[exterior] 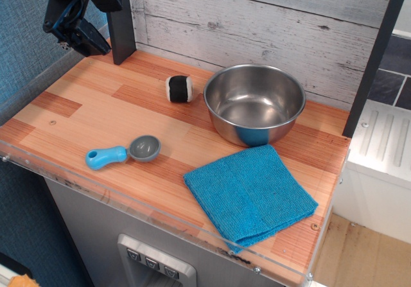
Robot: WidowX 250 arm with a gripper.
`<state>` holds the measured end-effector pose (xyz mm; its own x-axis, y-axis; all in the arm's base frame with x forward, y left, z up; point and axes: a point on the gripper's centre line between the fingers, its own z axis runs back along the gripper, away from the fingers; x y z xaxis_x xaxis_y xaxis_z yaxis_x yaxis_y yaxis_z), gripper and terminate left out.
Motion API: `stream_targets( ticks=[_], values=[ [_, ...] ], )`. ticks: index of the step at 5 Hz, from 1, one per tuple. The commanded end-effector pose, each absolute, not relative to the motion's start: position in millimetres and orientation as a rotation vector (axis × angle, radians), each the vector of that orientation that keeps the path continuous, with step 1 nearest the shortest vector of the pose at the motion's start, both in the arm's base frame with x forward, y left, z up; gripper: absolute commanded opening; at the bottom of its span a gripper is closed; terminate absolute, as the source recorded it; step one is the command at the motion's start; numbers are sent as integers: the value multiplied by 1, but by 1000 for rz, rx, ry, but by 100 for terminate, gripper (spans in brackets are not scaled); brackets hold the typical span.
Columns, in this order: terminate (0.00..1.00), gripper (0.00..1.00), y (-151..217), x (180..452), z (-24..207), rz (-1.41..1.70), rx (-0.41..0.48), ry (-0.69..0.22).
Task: Pick up the spoon and place it on the left of the sushi
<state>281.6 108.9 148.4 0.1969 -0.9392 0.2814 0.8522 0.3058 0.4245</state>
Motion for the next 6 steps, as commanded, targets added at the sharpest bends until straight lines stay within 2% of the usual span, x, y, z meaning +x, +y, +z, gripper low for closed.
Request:
stream_targets(
  ticks=[1,3,4,6],
  values=[
    [0,100,109,282,148,-1264,189,-541],
    [0,100,92,273,139,-1376,208,-425],
    [0,100,85,265,129,-1412,222,-346],
    [0,100,79,251,99,-1316,207,-280]
  ],
)
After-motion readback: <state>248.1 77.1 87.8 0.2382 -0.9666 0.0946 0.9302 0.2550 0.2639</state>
